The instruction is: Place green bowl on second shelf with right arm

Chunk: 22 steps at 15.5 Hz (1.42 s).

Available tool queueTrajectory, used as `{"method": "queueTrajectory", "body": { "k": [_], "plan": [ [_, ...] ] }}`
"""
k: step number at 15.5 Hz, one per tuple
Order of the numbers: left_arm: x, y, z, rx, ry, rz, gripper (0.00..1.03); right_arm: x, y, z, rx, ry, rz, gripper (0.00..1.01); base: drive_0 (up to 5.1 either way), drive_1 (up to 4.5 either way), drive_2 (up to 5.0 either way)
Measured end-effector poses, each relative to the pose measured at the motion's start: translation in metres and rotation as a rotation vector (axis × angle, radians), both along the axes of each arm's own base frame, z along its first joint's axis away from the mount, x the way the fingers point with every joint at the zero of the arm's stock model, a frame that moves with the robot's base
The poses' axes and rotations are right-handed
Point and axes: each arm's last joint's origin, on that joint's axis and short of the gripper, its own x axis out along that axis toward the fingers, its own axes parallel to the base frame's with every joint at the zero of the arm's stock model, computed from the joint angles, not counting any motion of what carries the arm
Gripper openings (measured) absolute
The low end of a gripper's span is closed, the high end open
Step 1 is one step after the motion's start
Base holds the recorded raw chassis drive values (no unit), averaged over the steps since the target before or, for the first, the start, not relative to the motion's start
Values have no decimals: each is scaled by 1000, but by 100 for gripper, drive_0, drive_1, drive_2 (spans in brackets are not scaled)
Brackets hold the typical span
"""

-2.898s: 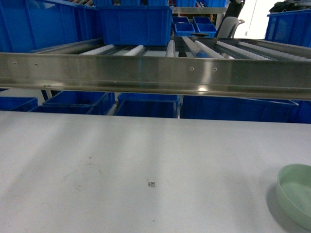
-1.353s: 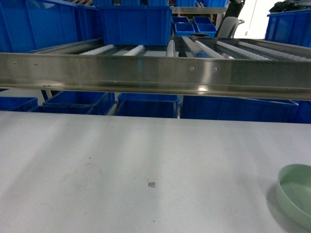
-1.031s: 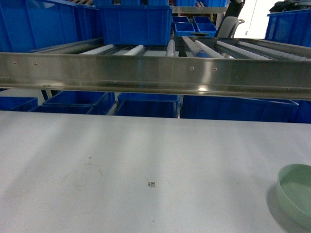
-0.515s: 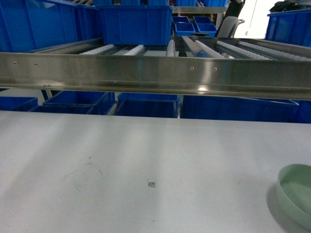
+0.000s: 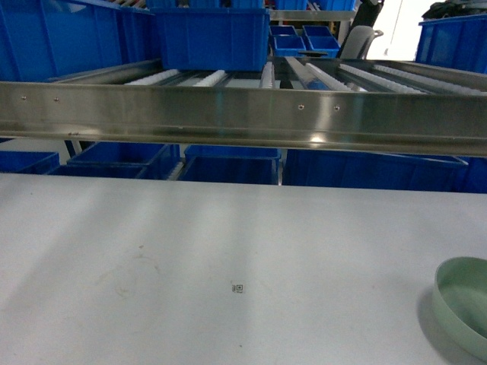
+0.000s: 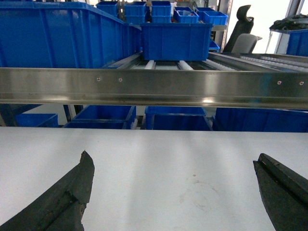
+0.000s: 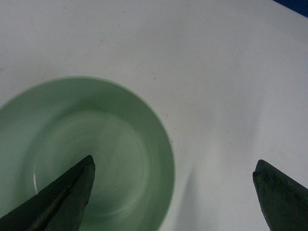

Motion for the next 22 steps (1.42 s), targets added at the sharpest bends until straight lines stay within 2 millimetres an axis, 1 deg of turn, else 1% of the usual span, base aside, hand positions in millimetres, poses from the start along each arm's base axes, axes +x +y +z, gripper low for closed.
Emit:
{"method": "queueTrajectory", "body": {
  "k": [2, 3, 4, 7, 9, 10, 13, 14, 16, 18, 19, 22],
  "plan": [
    [0, 0, 0, 0, 0, 0, 98, 2, -7, -6, 3, 16, -17, 98, 0, 0, 0],
    [0, 0, 0, 0, 0, 0, 98, 3, -11, -13, 8, 34, -28, 98, 0, 0, 0],
    [0, 0, 0, 0, 0, 0, 98, 5, -7, -21, 11, 46, -16, 98, 0, 0, 0],
    [0, 0, 0, 0, 0, 0, 98, 7, 3, -32, 13, 73, 9, 98, 0, 0, 0],
    [0, 0, 0, 0, 0, 0, 98, 8, 6, -37, 7, 80, 11, 98, 0, 0, 0],
    [0, 0, 0, 0, 0, 0, 98, 8, 5, -38, 8, 79, 3, 95, 0, 0, 0],
    [0, 0, 0, 0, 0, 0, 98, 9, 8, -40, 0, 79, 5, 63, 0, 0, 0],
    [0, 0, 0, 0, 0, 0, 98, 10, 9, -40, -2, 76, 2, 50, 0, 0, 0],
    [0, 0, 0, 0, 0, 0, 98, 10, 13, -40, -2, 71, 3, 28, 0, 0, 0],
    [0, 0, 0, 0, 0, 0, 98, 10, 15, -40, 5, 63, 3, 8, 0, 0, 0],
    [0, 0, 0, 0, 0, 0, 98, 9, 15, -38, 19, 55, 3, 2, 0, 0, 0],
    [0, 0, 0, 0, 0, 0, 98, 2, 17, -35, 40, 25, -19, 2, 0, 0, 0]
  ]
}}
